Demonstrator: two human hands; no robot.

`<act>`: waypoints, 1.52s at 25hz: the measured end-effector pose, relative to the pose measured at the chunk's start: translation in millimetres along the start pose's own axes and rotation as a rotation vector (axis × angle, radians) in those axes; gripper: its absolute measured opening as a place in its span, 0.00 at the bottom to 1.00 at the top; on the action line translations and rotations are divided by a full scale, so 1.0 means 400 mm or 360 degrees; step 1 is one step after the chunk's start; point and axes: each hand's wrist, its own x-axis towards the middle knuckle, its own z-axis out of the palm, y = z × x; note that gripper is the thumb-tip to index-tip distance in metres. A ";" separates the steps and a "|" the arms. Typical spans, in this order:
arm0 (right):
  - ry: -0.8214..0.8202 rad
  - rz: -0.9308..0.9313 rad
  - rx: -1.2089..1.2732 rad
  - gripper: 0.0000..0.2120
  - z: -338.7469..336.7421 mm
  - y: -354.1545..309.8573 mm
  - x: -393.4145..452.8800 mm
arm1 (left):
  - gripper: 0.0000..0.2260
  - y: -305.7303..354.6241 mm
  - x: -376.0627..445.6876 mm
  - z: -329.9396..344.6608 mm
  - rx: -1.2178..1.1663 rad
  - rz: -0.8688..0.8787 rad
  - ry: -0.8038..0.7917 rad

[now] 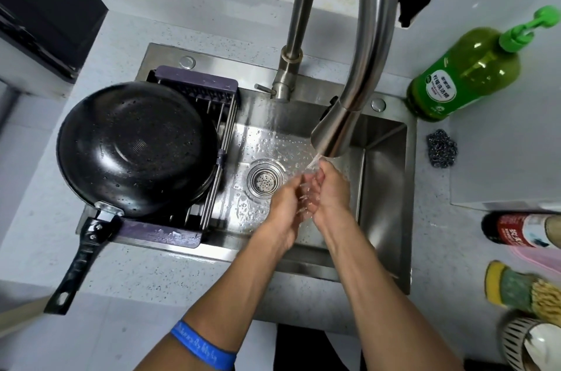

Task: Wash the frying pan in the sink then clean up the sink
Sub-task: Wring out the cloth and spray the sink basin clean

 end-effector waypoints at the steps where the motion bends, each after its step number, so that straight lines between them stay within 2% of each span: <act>1: 0.0009 0.0026 -0.0035 0.21 -0.027 -0.002 -0.001 | 0.13 -0.023 -0.015 -0.001 0.0116 0.0027 0.0021; 4: -0.0169 -0.0084 -0.0298 0.19 -0.111 -0.029 -0.017 | 0.07 -0.057 -0.067 0.013 0.0276 0.0149 -0.0066; 6: -0.0433 -0.0273 -0.0441 0.08 -0.157 -0.064 -0.045 | 0.11 -0.056 -0.091 0.039 0.0351 0.0238 -0.0203; 7: -0.0533 -0.0340 -0.0447 0.07 -0.186 -0.083 -0.055 | 0.14 -0.049 -0.095 0.054 0.0360 0.0294 -0.0214; 8: -0.0575 -0.0382 -0.0482 0.11 -0.214 -0.097 -0.065 | 0.13 -0.047 -0.089 0.062 0.0352 0.0333 -0.0193; 10: -0.0476 -0.0503 -0.0699 0.12 -0.268 -0.123 -0.088 | 0.10 -0.033 -0.086 0.071 0.0336 0.0416 -0.0183; 13: -0.0233 -0.0635 -0.0930 0.02 -0.322 -0.151 -0.115 | 0.11 -0.026 -0.089 0.073 0.0557 0.0632 -0.0105; 16: -0.0143 -0.0655 -0.1093 0.10 -0.358 -0.163 -0.116 | 0.10 -0.027 -0.109 0.088 0.1015 0.1096 0.0118; 18: -0.0080 -0.0714 -0.1369 0.14 -0.385 -0.172 -0.117 | 0.07 -0.010 -0.134 0.108 0.0894 0.1222 0.0029; 19: -0.0166 -0.0710 -0.1392 0.14 -0.396 -0.173 -0.117 | 0.06 0.002 -0.145 0.120 0.0779 0.1175 -0.0080; 20: -0.0351 -0.0672 -0.1308 0.12 -0.396 -0.174 -0.122 | 0.07 0.013 -0.152 0.137 0.0683 0.1100 -0.0204; 22: -0.0700 -0.0577 -0.1097 0.19 -0.375 -0.170 -0.128 | 0.08 0.030 -0.162 0.172 0.0610 0.0966 -0.0417; 23: -0.0769 -0.0585 -0.0994 0.21 -0.363 -0.170 -0.123 | 0.08 0.040 -0.167 0.191 0.0609 0.0945 -0.0484; 24: -0.0779 -0.0633 -0.0904 0.20 -0.354 -0.173 -0.118 | 0.08 0.048 -0.168 0.207 0.0606 0.0949 -0.0525; 27: -0.0640 -0.0796 -0.0731 0.04 -0.352 -0.194 -0.113 | 0.05 0.079 -0.160 0.228 0.0593 0.0963 -0.0496; 31: -0.0803 -0.0851 -0.0581 0.10 -0.337 -0.189 -0.136 | 0.06 0.100 -0.162 0.257 0.0432 0.0848 -0.0483; 34: -0.0591 -0.0947 -0.0455 0.05 -0.333 -0.191 -0.133 | 0.07 0.100 -0.177 0.278 0.0412 0.0866 -0.0401; 38: -0.0564 -0.0781 -0.0062 0.15 -0.414 -0.228 -0.135 | 0.09 0.123 -0.167 0.252 0.0453 0.1019 -0.0339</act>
